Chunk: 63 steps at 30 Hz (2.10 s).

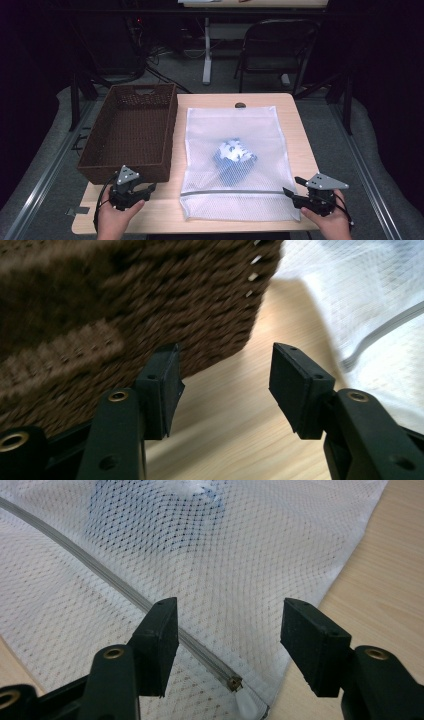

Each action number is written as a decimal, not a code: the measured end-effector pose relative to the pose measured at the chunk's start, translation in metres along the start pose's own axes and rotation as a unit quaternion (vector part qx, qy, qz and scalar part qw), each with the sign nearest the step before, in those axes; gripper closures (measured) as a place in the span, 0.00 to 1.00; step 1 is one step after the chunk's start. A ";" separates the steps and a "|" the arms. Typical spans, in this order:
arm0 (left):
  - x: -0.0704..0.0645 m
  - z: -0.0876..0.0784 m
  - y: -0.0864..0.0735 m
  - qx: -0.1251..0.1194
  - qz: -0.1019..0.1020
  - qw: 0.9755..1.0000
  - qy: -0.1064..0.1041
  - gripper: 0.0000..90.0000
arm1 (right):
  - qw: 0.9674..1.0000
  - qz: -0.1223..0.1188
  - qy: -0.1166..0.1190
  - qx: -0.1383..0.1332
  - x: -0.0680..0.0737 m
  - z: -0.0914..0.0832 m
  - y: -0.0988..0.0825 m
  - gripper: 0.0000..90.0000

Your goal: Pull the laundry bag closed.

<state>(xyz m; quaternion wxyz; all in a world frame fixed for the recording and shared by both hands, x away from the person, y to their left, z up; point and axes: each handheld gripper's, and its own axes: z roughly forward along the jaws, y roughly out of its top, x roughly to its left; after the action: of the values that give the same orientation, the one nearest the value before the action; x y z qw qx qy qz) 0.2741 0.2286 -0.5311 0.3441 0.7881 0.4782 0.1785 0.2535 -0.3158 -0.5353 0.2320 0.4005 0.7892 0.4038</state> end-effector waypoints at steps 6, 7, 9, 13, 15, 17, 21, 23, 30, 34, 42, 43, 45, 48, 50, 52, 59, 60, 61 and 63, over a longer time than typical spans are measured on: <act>0.008 -0.002 -0.012 -0.006 -0.002 1.000 0.009 0.49 | 1.000 0.017 -0.003 -0.011 -0.002 0.002 -0.008 0.43; 0.008 -0.002 -0.014 -0.008 -0.001 1.000 0.011 0.49 | 1.000 0.018 -0.006 -0.012 -0.003 0.002 -0.009 0.43; 0.011 -0.003 -0.017 -0.010 0.001 1.000 0.013 0.49 | 1.000 0.018 -0.011 -0.014 -0.004 0.002 -0.010 0.43; 0.018 -0.003 -0.024 -0.015 -0.012 1.000 0.019 0.49 | 0.999 0.024 -0.018 -0.014 -0.007 0.002 -0.014 0.44; 0.021 -0.002 -0.026 -0.017 -0.021 0.999 0.019 0.50 | 0.999 0.029 -0.020 -0.014 -0.009 0.002 -0.016 0.44; 0.024 -0.003 -0.028 -0.023 -0.025 0.999 0.018 0.50 | 0.999 0.039 -0.020 -0.016 -0.009 0.002 -0.017 0.44; 0.027 -0.003 -0.030 -0.025 -0.030 0.999 0.022 0.50 | 0.999 0.036 -0.021 -0.017 -0.011 0.003 -0.018 0.45; 0.029 -0.003 -0.031 -0.023 -0.034 0.999 0.021 0.50 | 0.999 0.043 -0.023 -0.018 -0.012 0.003 -0.019 0.45; 0.031 0.004 -0.033 -0.011 -0.039 0.999 0.014 0.50 | 0.998 0.055 -0.015 -0.018 -0.014 0.006 -0.021 0.46; 0.031 0.006 -0.034 -0.005 -0.036 0.999 0.015 0.50 | 0.998 0.054 -0.017 -0.011 -0.016 0.009 -0.022 0.46; 0.034 0.008 -0.036 -0.002 -0.045 0.999 0.019 0.50 | 0.997 0.076 -0.015 -0.008 -0.020 0.010 -0.026 0.45; 0.034 0.008 -0.036 -0.002 -0.045 0.999 0.020 0.50 | 0.997 0.075 -0.016 -0.008 -0.021 0.010 -0.026 0.45; 0.034 0.008 -0.035 -0.001 -0.045 0.999 0.020 0.50 | 0.997 0.076 -0.017 -0.009 -0.022 0.010 -0.027 0.45; 0.035 0.008 -0.036 -0.003 -0.049 0.999 0.020 0.49 | 0.997 0.079 -0.019 -0.010 -0.023 0.011 -0.027 0.45; 0.035 0.008 -0.036 -0.001 -0.047 0.999 0.020 0.49 | 0.997 0.080 -0.020 -0.008 -0.023 0.010 -0.027 0.45; 0.035 0.008 -0.036 0.000 -0.049 0.999 0.019 0.49 | 0.997 0.077 -0.020 -0.008 -0.023 0.011 -0.027 0.45; 0.035 0.009 -0.037 0.003 -0.046 0.999 0.022 0.49 | 0.997 0.071 -0.022 -0.009 -0.022 0.012 -0.027 0.45; 0.036 0.009 -0.037 0.004 -0.045 0.999 0.023 0.49 | 0.997 0.070 -0.022 -0.009 -0.023 0.012 -0.027 0.45; 0.036 0.009 -0.037 0.004 -0.044 0.999 0.023 0.49 | 0.997 0.071 -0.021 -0.009 -0.023 0.012 -0.027 0.45; 0.036 0.009 -0.037 0.002 -0.043 0.999 0.024 0.49 | 0.997 0.070 -0.023 -0.011 -0.024 0.012 -0.027 0.45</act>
<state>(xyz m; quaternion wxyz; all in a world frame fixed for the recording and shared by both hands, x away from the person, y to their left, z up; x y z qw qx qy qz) 0.2732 0.2684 -0.5652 0.3384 0.7628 0.5203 0.1813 0.2631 -0.3395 -0.5630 0.2258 0.4615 0.7491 0.4181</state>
